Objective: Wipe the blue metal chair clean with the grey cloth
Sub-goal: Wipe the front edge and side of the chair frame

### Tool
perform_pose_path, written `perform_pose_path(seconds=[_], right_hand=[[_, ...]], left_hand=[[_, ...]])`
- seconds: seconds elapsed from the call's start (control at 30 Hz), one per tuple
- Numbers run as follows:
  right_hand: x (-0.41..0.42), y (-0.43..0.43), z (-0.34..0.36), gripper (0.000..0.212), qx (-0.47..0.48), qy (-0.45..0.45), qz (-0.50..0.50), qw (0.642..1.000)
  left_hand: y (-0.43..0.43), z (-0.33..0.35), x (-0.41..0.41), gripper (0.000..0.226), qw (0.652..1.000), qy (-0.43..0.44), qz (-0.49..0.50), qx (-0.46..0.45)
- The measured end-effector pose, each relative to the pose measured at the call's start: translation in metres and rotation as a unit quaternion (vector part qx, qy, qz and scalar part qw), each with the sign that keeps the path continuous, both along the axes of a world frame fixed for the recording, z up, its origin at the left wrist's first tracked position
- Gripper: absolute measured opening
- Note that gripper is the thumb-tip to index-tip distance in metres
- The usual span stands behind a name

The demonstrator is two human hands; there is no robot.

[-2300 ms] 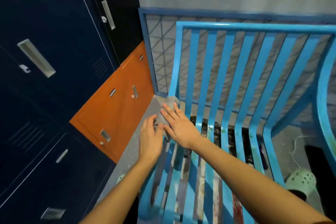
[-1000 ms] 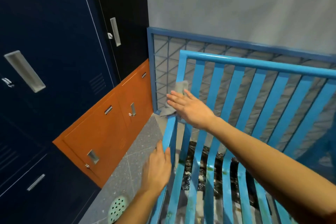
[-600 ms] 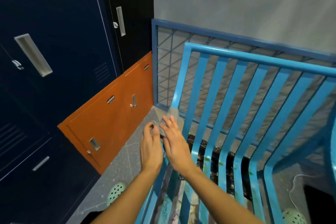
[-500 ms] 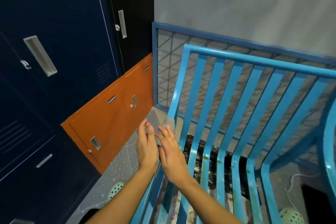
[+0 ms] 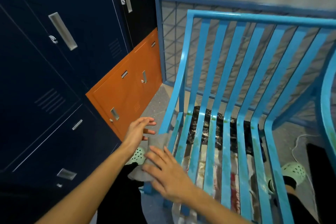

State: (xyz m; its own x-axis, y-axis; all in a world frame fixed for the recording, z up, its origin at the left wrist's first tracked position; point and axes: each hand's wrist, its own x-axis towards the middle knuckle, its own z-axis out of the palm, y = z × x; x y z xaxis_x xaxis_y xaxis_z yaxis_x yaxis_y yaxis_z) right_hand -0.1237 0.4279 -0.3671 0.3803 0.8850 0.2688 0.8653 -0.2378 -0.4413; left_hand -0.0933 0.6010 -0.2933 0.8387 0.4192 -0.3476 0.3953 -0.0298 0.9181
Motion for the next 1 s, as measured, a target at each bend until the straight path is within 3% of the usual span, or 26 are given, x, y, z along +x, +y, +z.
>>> perform_pose_path(seconds=[0.07, 0.23, 0.37, 0.5, 0.6, 0.8, 1.0], right_hand=[[0.028, 0.002, 0.011, 0.038, -0.029, -0.036, 0.011, 0.999], [0.104, 0.028, 0.045, 0.041, -0.067, 0.026, -0.129, 0.989], [0.074, 0.041, 0.047, 0.037, -0.098, 0.019, -0.169, 0.981], [-0.007, 0.021, 0.023, 0.031, -0.02, -0.022, -0.104, 0.994], [-0.042, 0.009, -0.002, 0.035, -0.044, -0.105, -0.045, 0.992], [-0.007, -0.002, -0.001, 0.036, -0.077, -0.186, 0.063, 0.977], [0.072, 0.014, 0.013, 0.042, 0.013, -0.028, -0.047, 0.998]], left_hand=[[-0.001, 0.004, -0.005, 0.027, 1.0, -0.006, -0.003, -0.004], [-0.003, 0.016, -0.01, 0.024, 1.0, -0.021, -0.011, 0.019], [0.004, 0.023, -0.01, 0.021, 0.999, -0.018, -0.019, 0.046], [0.003, 0.023, -0.007, 0.021, 0.998, -0.002, -0.019, 0.054], [-0.005, 0.018, -0.004, 0.02, 0.998, 0.006, -0.035, 0.051], [-0.01, 0.013, 0.003, 0.021, 0.998, -0.002, -0.036, 0.045], [0.004, 0.015, 0.024, 0.026, 1.0, -0.005, -0.014, 0.013]])
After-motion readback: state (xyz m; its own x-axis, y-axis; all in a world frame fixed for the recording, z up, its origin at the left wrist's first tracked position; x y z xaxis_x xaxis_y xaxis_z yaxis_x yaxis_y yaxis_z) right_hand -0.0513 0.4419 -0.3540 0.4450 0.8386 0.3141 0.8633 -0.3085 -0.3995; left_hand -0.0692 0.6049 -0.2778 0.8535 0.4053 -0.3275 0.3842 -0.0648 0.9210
